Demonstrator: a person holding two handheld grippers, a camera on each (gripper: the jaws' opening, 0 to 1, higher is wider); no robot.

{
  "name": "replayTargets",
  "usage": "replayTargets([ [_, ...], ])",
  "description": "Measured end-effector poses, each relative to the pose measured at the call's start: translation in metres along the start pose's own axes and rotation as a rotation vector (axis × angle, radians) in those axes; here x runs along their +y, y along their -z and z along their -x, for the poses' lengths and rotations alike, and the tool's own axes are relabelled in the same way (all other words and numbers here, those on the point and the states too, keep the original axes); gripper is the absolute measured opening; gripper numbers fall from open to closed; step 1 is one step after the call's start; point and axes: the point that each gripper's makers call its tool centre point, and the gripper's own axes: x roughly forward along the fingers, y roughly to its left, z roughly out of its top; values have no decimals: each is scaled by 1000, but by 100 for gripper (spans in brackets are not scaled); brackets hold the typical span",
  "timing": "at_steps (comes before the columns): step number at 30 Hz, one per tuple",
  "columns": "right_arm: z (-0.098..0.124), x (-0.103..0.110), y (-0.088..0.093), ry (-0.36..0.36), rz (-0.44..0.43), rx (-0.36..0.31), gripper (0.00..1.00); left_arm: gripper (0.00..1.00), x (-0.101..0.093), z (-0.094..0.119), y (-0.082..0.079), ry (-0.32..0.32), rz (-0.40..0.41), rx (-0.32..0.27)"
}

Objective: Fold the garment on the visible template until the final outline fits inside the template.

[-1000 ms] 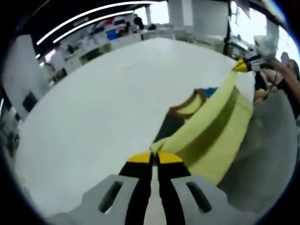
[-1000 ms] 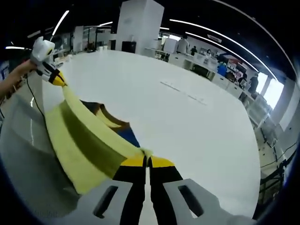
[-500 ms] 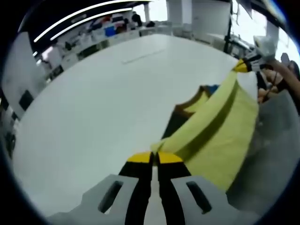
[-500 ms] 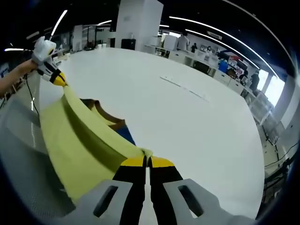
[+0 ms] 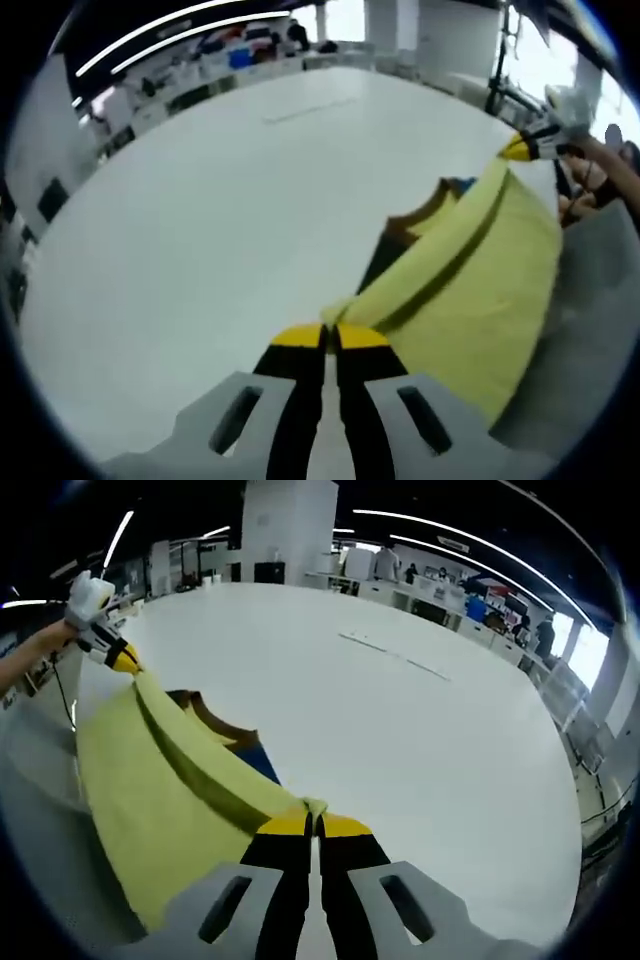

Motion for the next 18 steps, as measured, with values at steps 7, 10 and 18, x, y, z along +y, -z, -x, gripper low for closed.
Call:
replayTargets([
  [7,-10,0,8,2,14,27,2,0,1,-7,3,1,10,5],
  [10,-12,0,10,0,8,31,2,0,2,-10,4,3,15,10],
  [18,-19,0,18,-3,-8,44,3,0,2,-17,8,9,27,21],
])
